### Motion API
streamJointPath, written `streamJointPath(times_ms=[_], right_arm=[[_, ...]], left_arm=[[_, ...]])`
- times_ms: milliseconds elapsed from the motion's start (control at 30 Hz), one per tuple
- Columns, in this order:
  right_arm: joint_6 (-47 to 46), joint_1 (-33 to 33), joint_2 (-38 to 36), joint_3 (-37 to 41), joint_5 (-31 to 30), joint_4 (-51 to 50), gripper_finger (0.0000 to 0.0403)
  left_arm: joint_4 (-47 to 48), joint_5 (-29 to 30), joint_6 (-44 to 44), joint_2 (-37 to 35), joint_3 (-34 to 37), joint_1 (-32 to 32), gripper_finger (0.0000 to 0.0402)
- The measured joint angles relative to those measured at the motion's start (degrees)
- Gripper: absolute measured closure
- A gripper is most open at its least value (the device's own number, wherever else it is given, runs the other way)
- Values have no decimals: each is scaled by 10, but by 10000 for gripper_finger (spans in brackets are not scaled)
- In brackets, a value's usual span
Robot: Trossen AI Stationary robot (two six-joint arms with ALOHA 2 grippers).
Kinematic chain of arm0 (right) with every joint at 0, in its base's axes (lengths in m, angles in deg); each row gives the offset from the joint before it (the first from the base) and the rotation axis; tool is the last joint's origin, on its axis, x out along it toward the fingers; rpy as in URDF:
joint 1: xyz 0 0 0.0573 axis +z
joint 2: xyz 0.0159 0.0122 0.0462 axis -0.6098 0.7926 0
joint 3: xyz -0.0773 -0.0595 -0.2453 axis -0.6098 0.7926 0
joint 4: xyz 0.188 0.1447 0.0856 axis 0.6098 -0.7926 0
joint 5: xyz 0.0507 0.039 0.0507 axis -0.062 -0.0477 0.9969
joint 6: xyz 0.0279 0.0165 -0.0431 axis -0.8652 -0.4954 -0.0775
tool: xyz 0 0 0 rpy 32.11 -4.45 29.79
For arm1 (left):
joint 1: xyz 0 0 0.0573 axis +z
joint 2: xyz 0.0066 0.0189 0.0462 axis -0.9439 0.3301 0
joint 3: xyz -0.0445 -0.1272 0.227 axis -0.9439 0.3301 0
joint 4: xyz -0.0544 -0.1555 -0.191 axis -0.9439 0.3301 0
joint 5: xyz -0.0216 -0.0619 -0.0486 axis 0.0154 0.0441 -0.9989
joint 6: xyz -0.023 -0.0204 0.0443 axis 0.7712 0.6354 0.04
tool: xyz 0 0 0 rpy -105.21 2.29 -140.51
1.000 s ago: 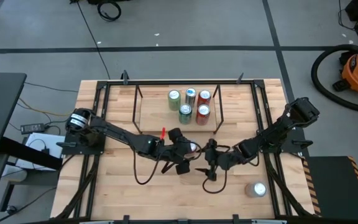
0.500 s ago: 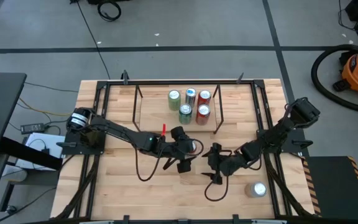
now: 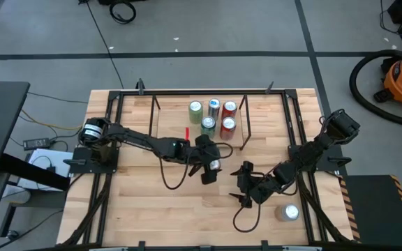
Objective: Place canned beverage on shelf
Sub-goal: Put the red-black soda can on the shelf
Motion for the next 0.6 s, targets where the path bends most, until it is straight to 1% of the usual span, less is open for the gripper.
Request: streamJointPath(times_ms=[67, 133, 200, 233, 333, 533, 600], right_arm=[[0, 0, 0, 0, 0, 0, 7], [-2, 0, 0, 0, -1, -1, 7], [-5, 1, 0, 0, -4, -4, 7], [-6, 2, 0, 0, -8, -4, 7], [-13, 5, 0, 0, -15, -11, 7], [-16, 8, 0, 0, -26, -15, 7], [-15, 8, 0, 0, -27, -16, 7]], left_arm=[[-6, -7, -8, 9, -1, 0, 2], [9, -17, -8, 15, 0, -1, 1], [-5, -17, -9, 29, -2, -2, 1], [12, -17, -9, 32, 0, -2, 1], [18, -17, -7, 45, 0, -2, 1], [25, -17, -8, 47, 0, -2, 2], [22, -17, -8, 47, 0, -2, 10]])
